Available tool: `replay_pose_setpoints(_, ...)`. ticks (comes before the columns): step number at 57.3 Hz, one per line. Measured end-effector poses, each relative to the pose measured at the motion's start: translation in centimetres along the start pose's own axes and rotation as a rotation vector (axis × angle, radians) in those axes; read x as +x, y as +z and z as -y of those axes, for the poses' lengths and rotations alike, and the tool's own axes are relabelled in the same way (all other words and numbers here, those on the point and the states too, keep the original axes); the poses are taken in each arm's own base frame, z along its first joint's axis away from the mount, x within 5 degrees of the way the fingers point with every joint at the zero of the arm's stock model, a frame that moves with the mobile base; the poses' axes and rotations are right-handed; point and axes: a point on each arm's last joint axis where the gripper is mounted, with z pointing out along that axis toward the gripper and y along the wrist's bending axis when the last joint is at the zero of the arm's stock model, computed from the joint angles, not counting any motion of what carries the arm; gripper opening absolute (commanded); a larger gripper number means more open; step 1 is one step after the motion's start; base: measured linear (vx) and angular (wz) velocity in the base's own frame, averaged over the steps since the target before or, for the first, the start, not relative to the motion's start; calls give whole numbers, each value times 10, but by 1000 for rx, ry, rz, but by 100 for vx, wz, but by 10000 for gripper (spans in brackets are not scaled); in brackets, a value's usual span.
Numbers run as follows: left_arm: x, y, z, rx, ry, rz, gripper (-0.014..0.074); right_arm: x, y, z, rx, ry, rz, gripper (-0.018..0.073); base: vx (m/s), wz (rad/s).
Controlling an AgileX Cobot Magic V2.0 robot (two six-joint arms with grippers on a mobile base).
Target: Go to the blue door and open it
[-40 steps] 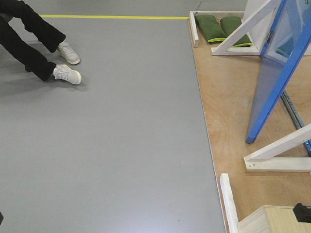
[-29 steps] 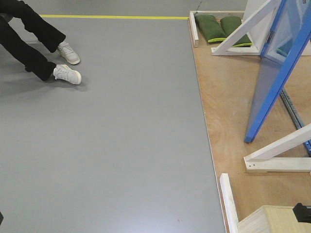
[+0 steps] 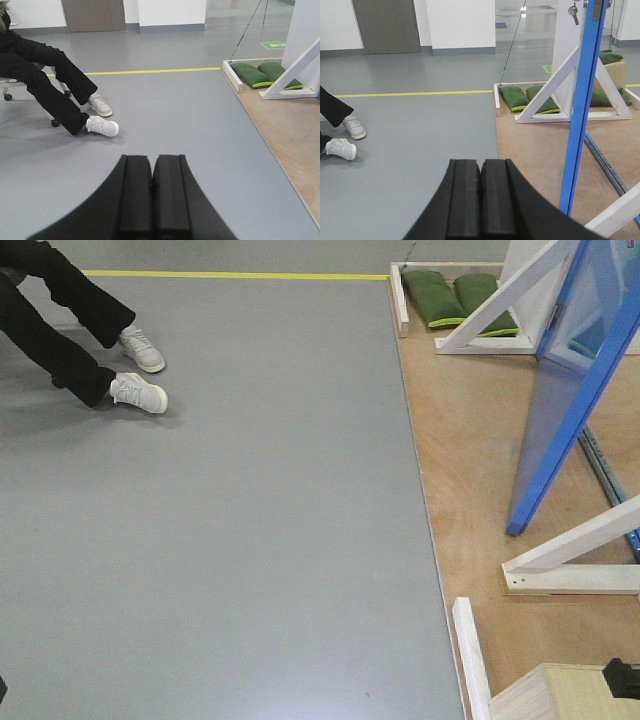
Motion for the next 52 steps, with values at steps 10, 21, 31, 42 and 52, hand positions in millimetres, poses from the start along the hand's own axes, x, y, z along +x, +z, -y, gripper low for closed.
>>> replay_pose_setpoints(10, 0, 0, 0, 0, 0, 0, 73, 0, 0, 0, 0, 0, 0, 12, 1, 1)
replay_pose_setpoints(21, 0, 0, 0, 0, 0, 0, 73, 0, 0, 0, 0, 0, 0, 12, 6, 4)
replay_pose_setpoints(31, 0, 0, 0, 0, 0, 0, 73, 0, 0, 0, 0, 0, 0, 12, 15, 7)
replay_pose_setpoints(42, 0, 0, 0, 0, 0, 0, 73, 0, 0, 0, 0, 0, 0, 12, 22, 11)
replay_pose_setpoints(52, 0, 0, 0, 0, 0, 0, 73, 0, 0, 0, 0, 0, 0, 12, 24, 7)
